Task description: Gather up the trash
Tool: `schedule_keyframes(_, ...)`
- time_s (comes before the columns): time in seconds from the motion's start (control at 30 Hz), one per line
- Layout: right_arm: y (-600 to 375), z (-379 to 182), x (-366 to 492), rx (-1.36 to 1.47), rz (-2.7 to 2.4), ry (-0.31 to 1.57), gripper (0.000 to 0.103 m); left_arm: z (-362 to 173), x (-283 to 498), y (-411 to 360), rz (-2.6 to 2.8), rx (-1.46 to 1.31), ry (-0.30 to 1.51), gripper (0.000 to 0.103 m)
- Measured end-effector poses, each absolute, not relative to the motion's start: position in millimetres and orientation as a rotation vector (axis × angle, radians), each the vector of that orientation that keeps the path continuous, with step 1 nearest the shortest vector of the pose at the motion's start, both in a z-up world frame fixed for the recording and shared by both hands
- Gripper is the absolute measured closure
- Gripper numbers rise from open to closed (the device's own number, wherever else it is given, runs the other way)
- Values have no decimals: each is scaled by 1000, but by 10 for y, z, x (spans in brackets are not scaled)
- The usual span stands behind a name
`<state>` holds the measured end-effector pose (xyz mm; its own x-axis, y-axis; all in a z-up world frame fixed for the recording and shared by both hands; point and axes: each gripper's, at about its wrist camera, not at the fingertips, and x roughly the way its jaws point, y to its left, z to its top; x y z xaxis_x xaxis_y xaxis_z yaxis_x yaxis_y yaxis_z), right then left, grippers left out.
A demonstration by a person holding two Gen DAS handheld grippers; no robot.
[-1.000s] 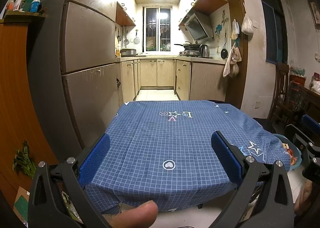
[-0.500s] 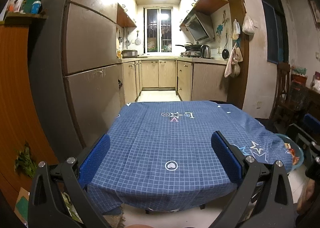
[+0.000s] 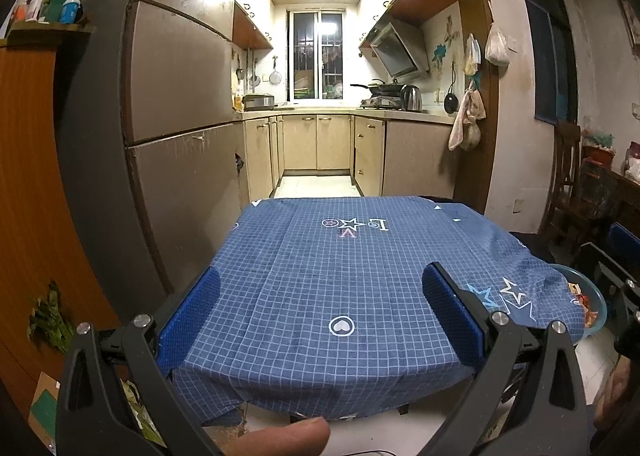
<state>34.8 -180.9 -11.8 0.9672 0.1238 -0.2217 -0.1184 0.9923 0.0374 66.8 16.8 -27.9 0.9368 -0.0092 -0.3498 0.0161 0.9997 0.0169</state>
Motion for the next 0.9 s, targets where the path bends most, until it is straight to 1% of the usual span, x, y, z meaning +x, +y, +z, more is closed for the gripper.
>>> schedule_keyframes(0.67,-1837,-110,311,21,130,228,5,-277,671,124,-15,16,365,5)
schedule_keyframes(0.8,-1846,-112,304,21,132,231,5,-303,622,70,4,31,337,5)
schedule_keyframes(0.9,-1851,-105,271,21,135,230,5,-375,647,24,1,37,352,6)
